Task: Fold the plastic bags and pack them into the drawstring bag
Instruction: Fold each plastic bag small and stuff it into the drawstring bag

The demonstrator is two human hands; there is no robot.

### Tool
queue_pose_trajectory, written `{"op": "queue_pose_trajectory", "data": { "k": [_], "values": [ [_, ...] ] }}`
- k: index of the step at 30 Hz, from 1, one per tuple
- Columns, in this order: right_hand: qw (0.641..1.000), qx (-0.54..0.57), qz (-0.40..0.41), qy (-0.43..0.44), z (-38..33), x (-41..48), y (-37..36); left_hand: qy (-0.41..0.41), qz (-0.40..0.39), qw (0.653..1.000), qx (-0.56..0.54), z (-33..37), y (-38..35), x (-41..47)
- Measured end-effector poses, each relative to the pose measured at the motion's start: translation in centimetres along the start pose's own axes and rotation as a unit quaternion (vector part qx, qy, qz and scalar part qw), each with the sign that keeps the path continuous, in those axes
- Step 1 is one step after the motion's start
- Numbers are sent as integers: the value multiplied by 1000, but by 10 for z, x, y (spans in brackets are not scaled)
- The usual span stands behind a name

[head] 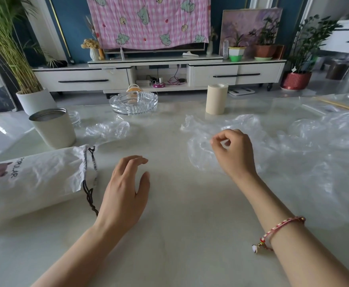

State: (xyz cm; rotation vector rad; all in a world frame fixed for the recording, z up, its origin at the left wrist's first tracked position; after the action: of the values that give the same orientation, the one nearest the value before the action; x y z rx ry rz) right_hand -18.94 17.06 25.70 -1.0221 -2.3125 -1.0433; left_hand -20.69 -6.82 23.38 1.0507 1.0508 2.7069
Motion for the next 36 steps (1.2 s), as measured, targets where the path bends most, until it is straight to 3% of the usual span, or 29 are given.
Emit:
{"op": "queue_pose_trajectory", "data": {
  "k": [2,4,8,11,13,17,20,22,24,27,29,32,34,36],
  "values": [
    [998,54,-26,35,-18,-7,0,-15,7,1000,1,3,0,1],
    [985,105,-124,65,-39,-17,-1,-36,21,999,19,4,2,1],
    [888,166,-427,35,-68,-34,4,-77,4,995,59,3,5,4],
    [831,156,-534,14,-71,-37,16,-113,-46,989,87,-5,-1,4],
    [819,149,-554,10,-78,-43,23,-136,-77,983,93,-8,1,1],
    [830,139,-540,21,-87,-69,49,-237,-128,956,117,-2,11,-15],
    [824,141,-549,13,-90,-91,83,-244,-137,950,137,-9,34,-36],
    [858,171,-485,-18,-92,-99,102,-197,-108,964,144,-13,55,-44],
    [910,169,-376,-48,-86,-106,109,-89,-63,990,90,-4,70,-48],
    [971,32,-230,-55,-73,-114,102,82,-57,995,10,36,68,-59],
    [970,-78,-206,-105,-59,-114,87,166,-143,971,94,53,47,-63],
    [958,-88,-193,-192,-56,-114,68,183,-193,951,155,66,25,-65],
    [965,-21,-151,-215,-55,-113,62,173,-160,967,96,70,18,-68],
    [958,90,-75,-261,-58,-112,67,169,-96,980,-47,73,18,-71]
  ]
}}
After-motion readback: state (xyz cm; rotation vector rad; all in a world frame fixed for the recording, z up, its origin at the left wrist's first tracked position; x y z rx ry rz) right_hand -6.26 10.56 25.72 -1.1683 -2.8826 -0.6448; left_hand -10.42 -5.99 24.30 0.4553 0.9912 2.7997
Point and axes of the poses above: each hand's wrist, its own x-axis towards the middle knuckle, its own y-axis out of the back of the hand, z = x × y, the point moved 1 cm from there along x, towards the middle knuckle, and after that the axes turned 3 degrees about y, right-handed, at the moved point
